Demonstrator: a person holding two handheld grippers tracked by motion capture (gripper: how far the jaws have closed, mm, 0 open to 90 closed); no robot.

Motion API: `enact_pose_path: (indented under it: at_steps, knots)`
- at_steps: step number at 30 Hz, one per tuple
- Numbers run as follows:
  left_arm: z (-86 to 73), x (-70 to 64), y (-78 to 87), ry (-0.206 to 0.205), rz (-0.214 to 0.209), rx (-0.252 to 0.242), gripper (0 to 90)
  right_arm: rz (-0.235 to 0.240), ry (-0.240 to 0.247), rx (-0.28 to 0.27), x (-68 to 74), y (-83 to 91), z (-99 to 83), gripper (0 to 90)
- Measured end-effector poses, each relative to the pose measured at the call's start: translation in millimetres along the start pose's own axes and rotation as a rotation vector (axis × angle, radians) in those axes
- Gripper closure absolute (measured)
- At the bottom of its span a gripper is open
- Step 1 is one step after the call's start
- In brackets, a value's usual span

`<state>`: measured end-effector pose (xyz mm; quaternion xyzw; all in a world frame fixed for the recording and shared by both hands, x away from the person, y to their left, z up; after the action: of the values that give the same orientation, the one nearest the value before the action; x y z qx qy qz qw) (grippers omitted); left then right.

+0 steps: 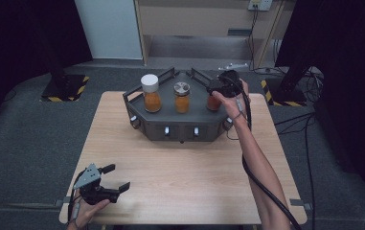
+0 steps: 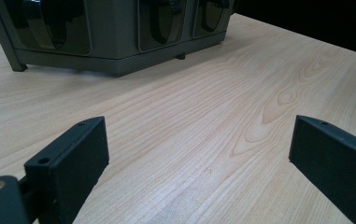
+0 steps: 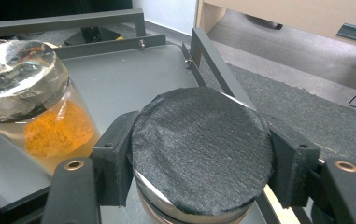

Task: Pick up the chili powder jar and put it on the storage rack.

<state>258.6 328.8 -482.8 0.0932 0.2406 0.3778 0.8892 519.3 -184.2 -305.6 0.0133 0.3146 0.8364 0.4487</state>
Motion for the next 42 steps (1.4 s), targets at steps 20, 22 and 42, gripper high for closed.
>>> enact_pose_path:
  at_steps: [20,22,42]
  knots:
    - [0.2,-0.6,-0.1,-0.004,0.0,0.002,4.1,0.008,-0.008,-0.01,4.3,-5.4,-8.8,34.6]
    - [0.2,-0.7,-0.1,-0.005,0.0,0.002,4.1,0.007,-0.007,-0.014,4.3,-5.5,-9.5,34.6]
    - [0.3,-1.3,-0.2,-0.008,0.001,0.003,4.1,-0.013,-0.01,-0.059,3.0,7.5,-6.2,11.0]
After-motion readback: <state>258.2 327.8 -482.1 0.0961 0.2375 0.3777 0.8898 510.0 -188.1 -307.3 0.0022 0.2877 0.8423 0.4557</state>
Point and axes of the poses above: each handheld gripper's, and its own axes: y roughly backward along the jaws, z roughly out of its top, x roughly to its left, the point moved 7 cm from there along -y, roughly forward along the jaws, and after that the axes turned 15 degrees about y, right-handed, at the moved point
